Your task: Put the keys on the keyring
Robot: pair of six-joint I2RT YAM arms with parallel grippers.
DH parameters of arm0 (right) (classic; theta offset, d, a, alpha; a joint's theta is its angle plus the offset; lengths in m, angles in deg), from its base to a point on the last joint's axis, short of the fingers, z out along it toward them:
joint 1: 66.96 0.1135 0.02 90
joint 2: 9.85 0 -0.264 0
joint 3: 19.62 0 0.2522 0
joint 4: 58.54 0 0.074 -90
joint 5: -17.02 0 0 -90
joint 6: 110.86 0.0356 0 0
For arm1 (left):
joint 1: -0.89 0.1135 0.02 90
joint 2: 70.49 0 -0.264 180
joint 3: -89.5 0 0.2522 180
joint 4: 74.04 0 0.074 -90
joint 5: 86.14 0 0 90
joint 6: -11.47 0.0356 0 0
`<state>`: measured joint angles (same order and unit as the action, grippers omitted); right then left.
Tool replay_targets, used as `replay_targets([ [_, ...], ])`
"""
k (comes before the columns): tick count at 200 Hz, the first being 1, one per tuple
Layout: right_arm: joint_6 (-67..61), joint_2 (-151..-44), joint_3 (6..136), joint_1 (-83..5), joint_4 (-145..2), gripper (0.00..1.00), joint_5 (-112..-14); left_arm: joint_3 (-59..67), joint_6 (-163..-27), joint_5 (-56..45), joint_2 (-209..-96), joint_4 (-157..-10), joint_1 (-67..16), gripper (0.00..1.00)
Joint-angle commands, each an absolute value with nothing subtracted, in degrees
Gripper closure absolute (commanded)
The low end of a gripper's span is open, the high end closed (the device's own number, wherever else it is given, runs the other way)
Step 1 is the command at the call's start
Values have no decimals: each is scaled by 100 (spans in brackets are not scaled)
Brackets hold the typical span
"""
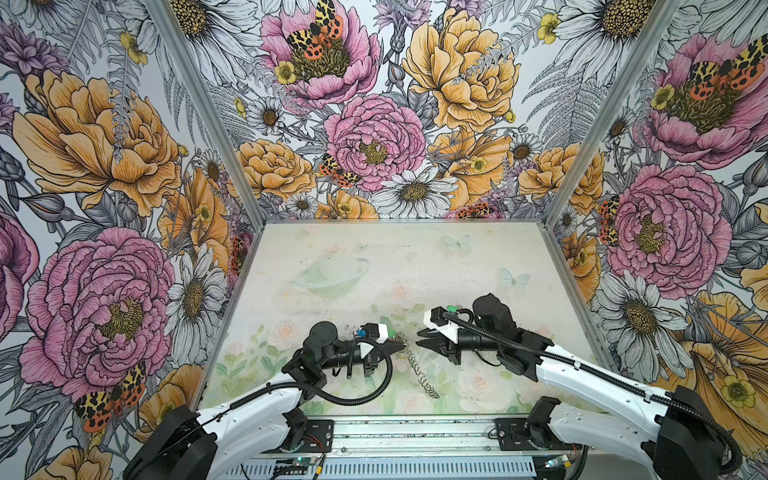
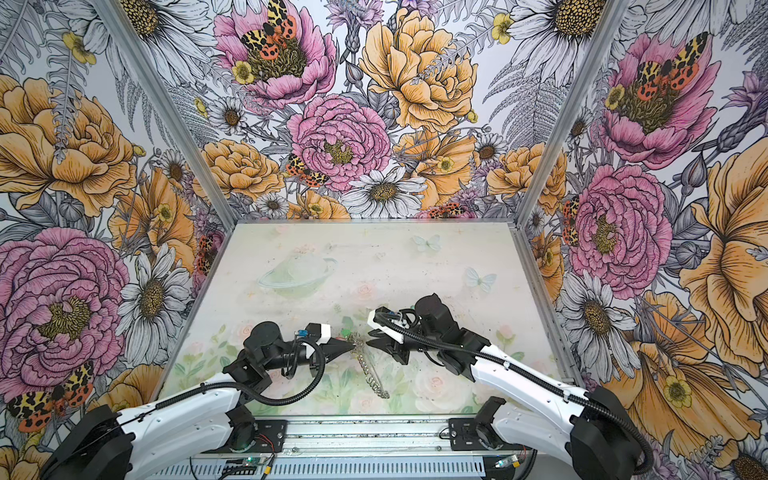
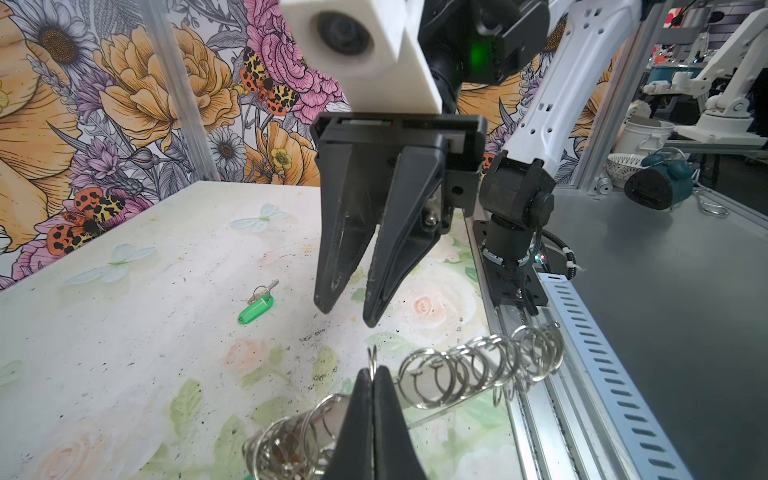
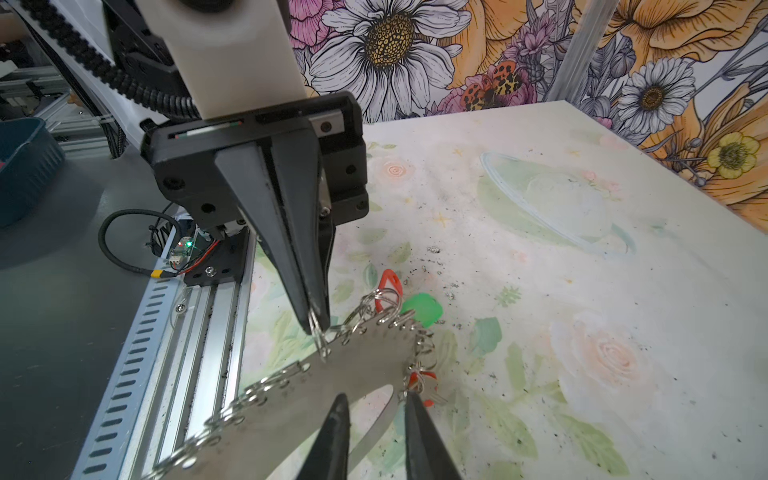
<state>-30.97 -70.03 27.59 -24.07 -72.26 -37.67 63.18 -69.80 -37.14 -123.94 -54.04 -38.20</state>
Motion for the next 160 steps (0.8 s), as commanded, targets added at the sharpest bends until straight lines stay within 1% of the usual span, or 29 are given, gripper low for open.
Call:
replay_targets([
  [1, -2799, -7073, 2754, -2442, -6547, 79, -3273, 6420, -7257, -3730, -12296, -4483, -3760, 100],
  [49, -2509, -7187, 2713, -2442, -6239, 83, -2733, 6471, -7501, -3746, -12448, -3919, -3760, 100],
  [103, -2406, -7345, 2692, -2409, -6273, 84, -2803, 6505, -7491, -3338, -12528, -3630, -3821, 100],
  [133, -2201, -7495, 2697, -2329, -5866, 84, -2753, 6602, -7498, -3087, -12730, -3135, -3950, 100],
  [160, -2105, -7601, 2772, -2295, -5644, 85, -2772, 6621, -7658, -3159, -13069, -2605, -3977, 100],
])
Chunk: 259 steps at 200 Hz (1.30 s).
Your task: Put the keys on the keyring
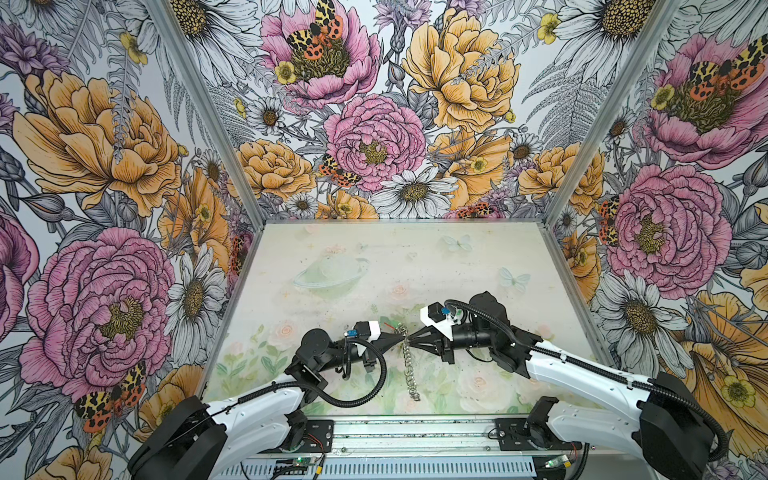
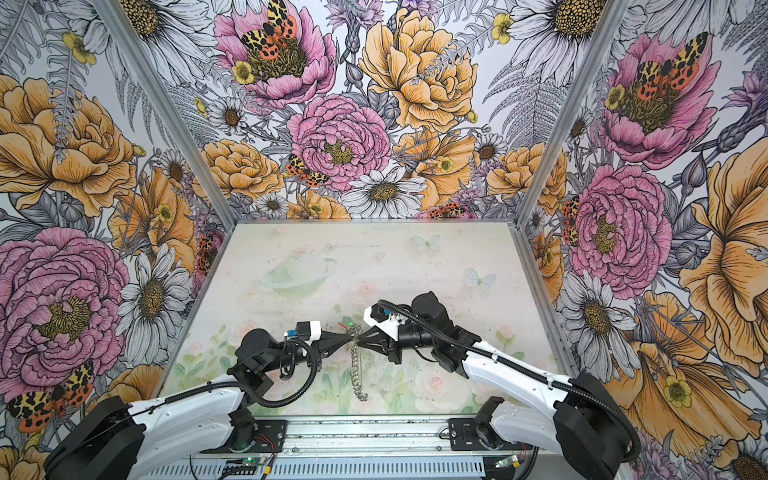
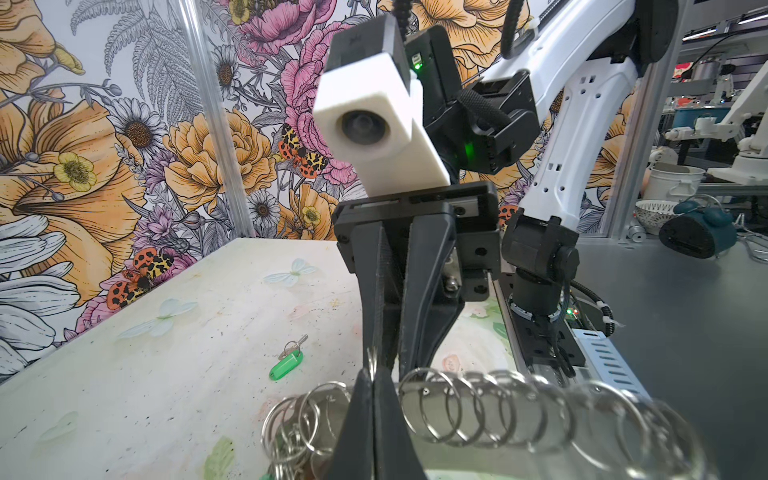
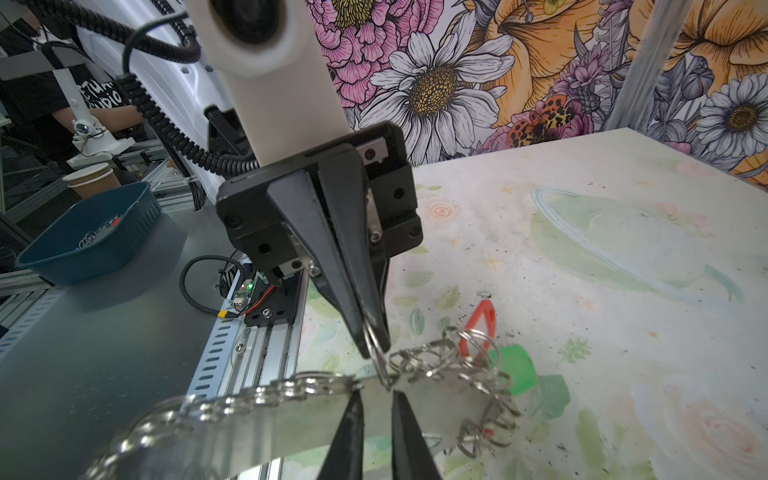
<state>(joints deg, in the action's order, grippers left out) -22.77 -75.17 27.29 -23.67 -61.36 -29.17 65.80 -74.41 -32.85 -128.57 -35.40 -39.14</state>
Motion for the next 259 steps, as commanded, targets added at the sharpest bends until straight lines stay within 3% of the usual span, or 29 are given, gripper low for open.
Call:
replay_targets([
  [1, -2104, -7607, 2776, -2298, -5637, 85, -2772, 6623, -7664, -3158, -13082, -2581, -3979, 100],
  [54, -2251, -7411, 2706, -2330, -5870, 84, -3089, 6611, -8038, -3591, -13543, -1792, -3989, 100],
  [100, -2355, -6949, 2666, -2383, -6168, 87, -3126, 6586, -7995, -3638, -13527, -1940, -3971, 100],
  [178, -2394, -7175, 2815, -2380, -6250, 93, -2982, 6553, -8021, -3799, -13507, -2044, -3968, 100],
  [213, -2431, -7113, 2887, -2377, -6372, 98, -3031, 6524, -7915, -3830, -13465, -2313, -3972, 100],
  [259, -2702, -7049, 3160, -2364, -7197, 100, -3348, 6254, -7182, -3681, -13167, -3959, -3963, 97],
])
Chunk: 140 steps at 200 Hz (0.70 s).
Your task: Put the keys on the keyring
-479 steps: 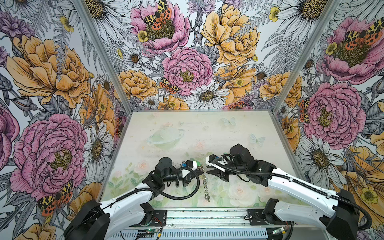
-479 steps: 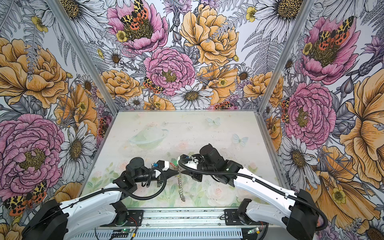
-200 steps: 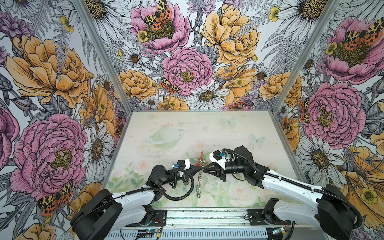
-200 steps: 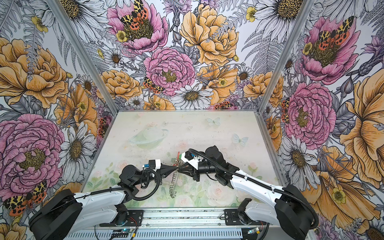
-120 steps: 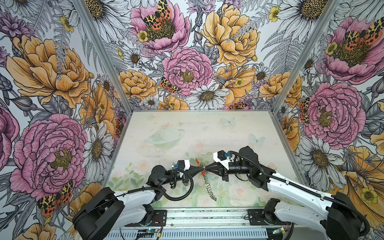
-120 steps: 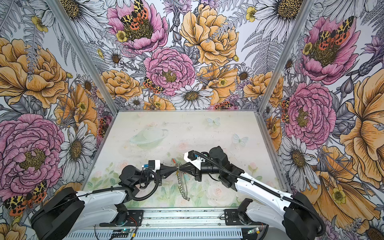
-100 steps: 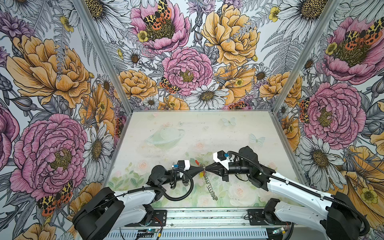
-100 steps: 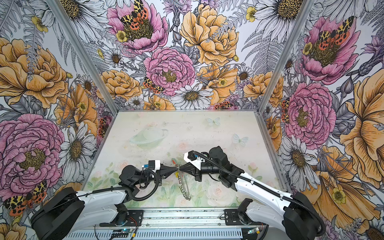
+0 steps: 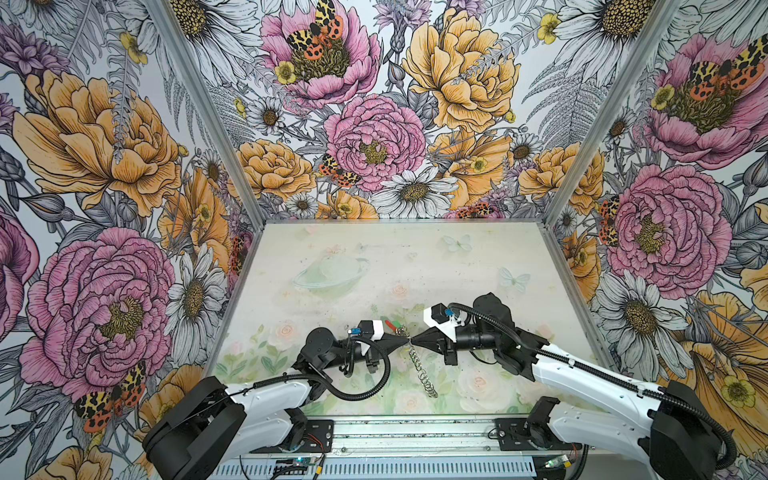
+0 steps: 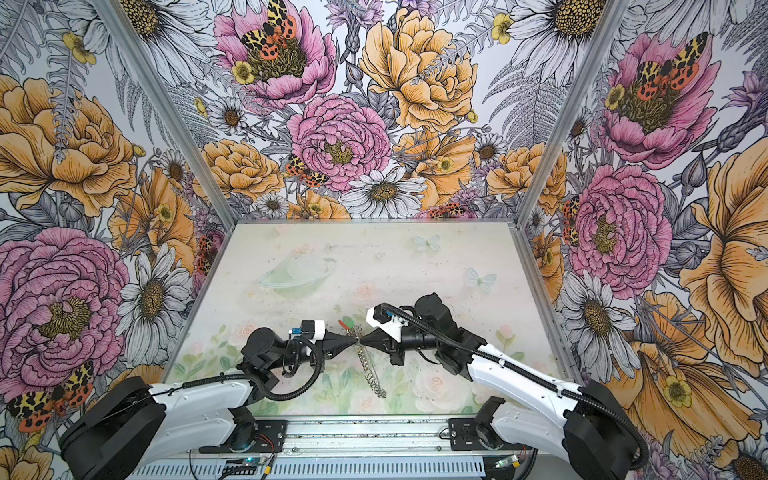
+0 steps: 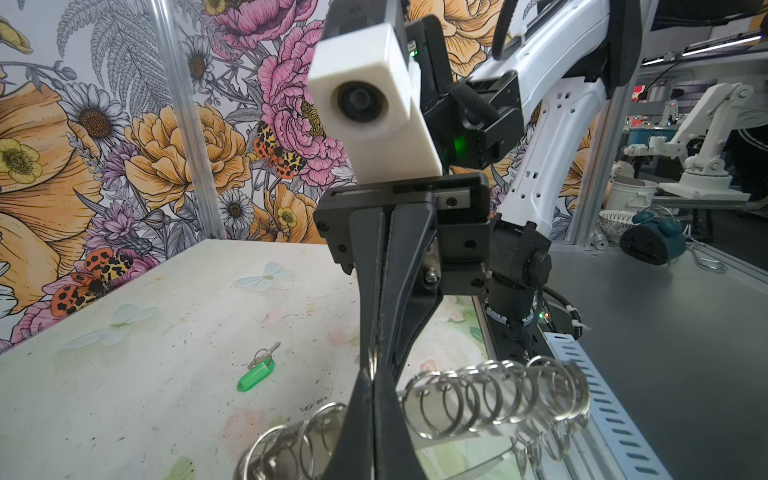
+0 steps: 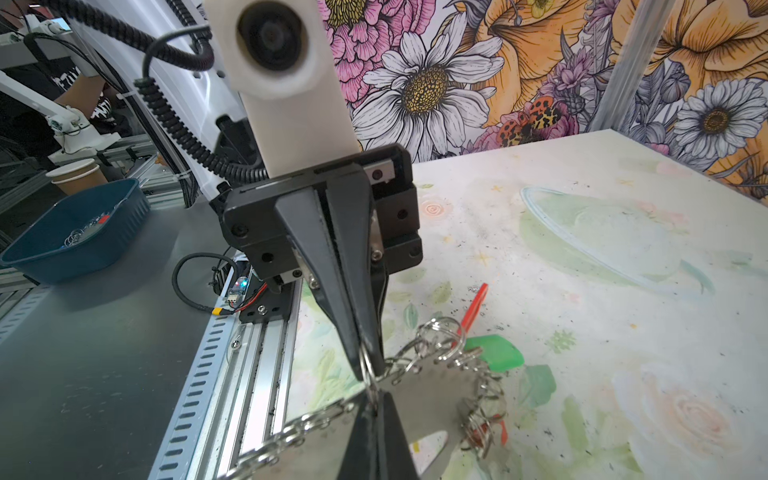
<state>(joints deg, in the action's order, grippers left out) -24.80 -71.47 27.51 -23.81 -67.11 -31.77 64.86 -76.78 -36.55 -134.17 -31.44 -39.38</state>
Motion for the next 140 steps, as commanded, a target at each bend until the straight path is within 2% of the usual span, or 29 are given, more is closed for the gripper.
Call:
replay_targets([
  [1, -2711, -7049, 3168, -2364, -7213, 100, -3359, 6250, -7162, -3678, -13158, -3988, -3963, 97],
  [36, -2827, -7132, 3373, -2314, -7664, 100, -3647, 6076, -6788, -3567, -12853, -5058, -3954, 87],
  [55, -2872, -7213, 3469, -2260, -7787, 100, -3742, 6040, -6686, -3555, -12792, -5359, -3955, 86],
  [140, -2921, -7242, 3609, -2214, -7951, 100, -3791, 5921, -6658, -3453, -12999, -5526, -3941, 87],
])
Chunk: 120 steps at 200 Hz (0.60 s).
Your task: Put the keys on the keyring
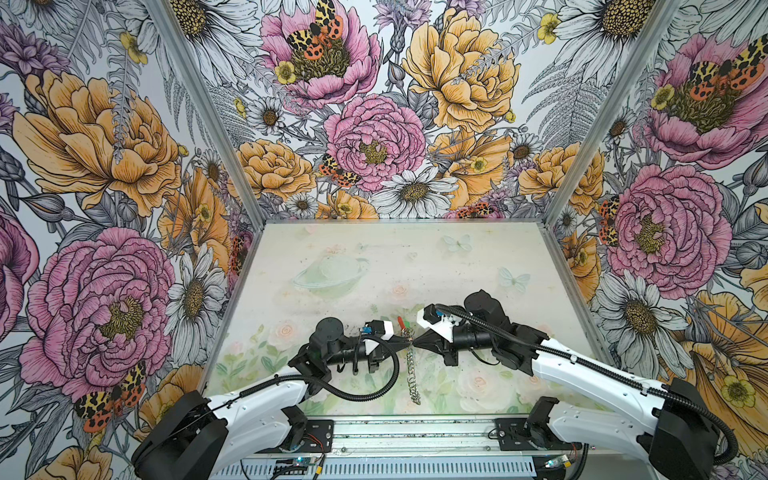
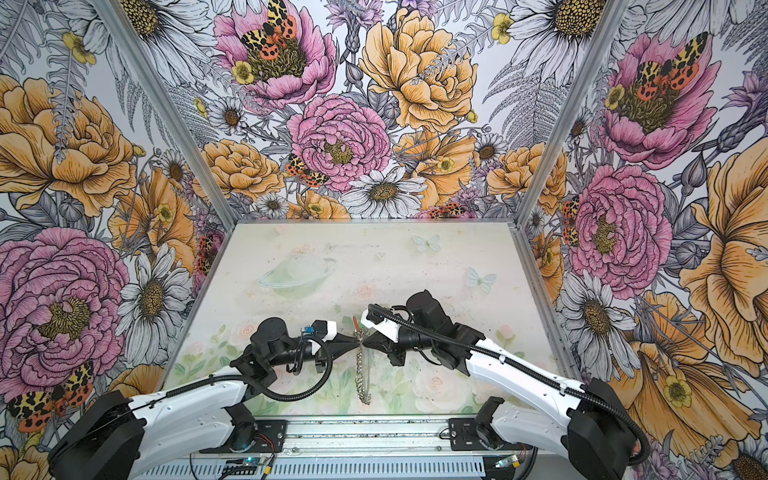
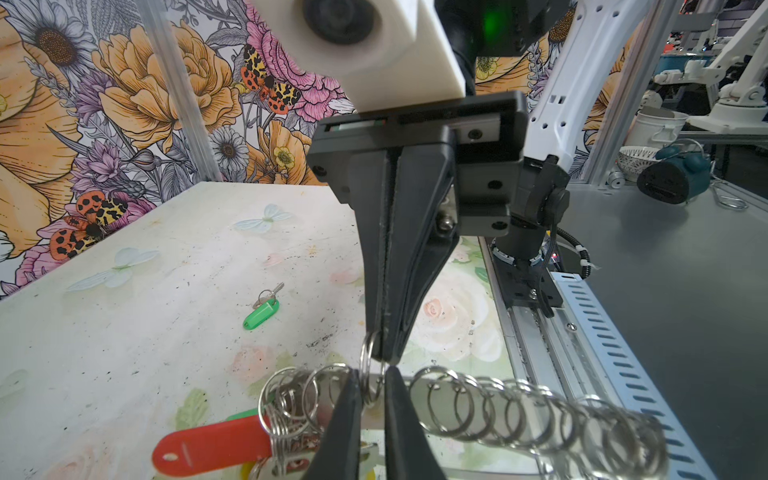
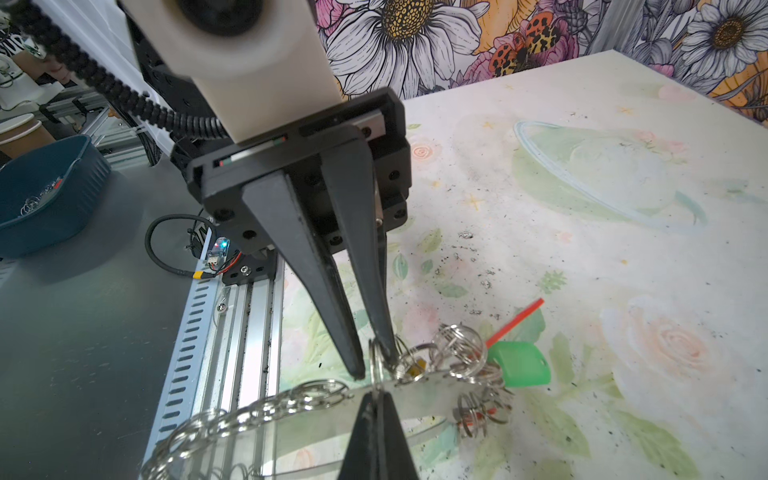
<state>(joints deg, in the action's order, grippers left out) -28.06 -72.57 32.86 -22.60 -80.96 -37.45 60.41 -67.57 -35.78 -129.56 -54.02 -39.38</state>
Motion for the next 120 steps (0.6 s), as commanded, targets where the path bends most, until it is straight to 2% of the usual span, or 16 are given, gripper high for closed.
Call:
replay_targets([
  [1, -2921, -7242, 3608, -2214, -7955, 100, -3791, 5917, -6654, -3445, -12999, -5527, -3943, 87],
  [73, -2964, -7296, 3653, -2195, -7994, 100, -3827, 5849, -6666, -3466, -13040, -5600, -3945, 97],
  [120, -2965, -7191, 3607, -2208, -7986, 100, -3785, 5858, -6699, -3387, -13052, -5538, -3945, 100],
])
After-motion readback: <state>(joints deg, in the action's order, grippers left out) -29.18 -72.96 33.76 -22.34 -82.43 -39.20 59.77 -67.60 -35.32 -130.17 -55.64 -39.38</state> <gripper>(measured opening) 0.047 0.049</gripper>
